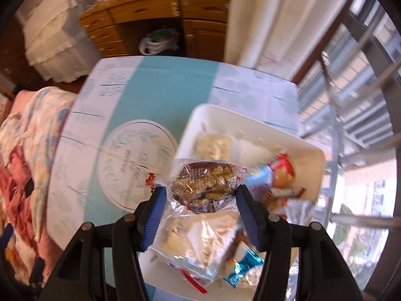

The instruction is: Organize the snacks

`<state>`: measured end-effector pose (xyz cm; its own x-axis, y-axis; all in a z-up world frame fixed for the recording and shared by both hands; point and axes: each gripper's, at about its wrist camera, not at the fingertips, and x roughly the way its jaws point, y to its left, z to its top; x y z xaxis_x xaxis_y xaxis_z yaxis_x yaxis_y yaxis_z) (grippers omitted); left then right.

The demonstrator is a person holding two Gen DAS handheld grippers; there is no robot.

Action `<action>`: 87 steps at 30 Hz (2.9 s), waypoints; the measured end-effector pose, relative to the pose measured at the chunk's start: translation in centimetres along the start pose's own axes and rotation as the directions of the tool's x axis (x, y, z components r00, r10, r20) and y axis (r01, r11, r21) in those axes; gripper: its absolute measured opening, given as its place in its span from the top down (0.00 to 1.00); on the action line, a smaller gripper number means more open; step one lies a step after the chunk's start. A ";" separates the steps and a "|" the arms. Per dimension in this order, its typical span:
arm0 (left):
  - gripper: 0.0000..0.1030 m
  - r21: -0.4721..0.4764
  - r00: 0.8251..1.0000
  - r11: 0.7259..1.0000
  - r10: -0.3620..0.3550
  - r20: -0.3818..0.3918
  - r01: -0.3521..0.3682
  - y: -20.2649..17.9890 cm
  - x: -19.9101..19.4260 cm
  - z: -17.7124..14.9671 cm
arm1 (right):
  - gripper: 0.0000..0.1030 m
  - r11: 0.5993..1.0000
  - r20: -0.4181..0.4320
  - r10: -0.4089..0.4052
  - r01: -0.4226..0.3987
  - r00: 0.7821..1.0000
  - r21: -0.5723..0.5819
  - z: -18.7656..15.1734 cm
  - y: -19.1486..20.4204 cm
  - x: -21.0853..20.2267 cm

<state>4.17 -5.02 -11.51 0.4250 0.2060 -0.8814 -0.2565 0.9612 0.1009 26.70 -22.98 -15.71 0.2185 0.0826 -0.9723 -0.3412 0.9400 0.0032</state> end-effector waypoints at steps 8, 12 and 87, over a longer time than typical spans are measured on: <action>0.01 0.068 0.994 0.995 -0.072 0.076 0.067 1.8 -1.8 0.0 | 0.22 0.992 0.007 -0.048 0.047 0.999 0.117 -3.6 -0.2 -1.5; 0.01 0.100 0.990 0.989 -0.121 0.078 0.113 3.8 -2.1 -0.9 | 0.20 0.975 0.026 -0.042 0.035 0.999 0.218 -6.6 0.8 -2.2; 0.01 0.080 0.951 0.974 -0.223 0.215 0.210 4.3 -12.4 -5.7 | 0.00 0.973 0.402 0.056 -0.140 0.914 0.181 -25.8 11.7 -16.0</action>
<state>-7.12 -4.52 -2.80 0.6481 0.0214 -0.7613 -0.0912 0.9946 -0.0496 -4.35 -21.80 -6.09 0.5476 0.2616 -0.7948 -0.1970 0.9635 0.1814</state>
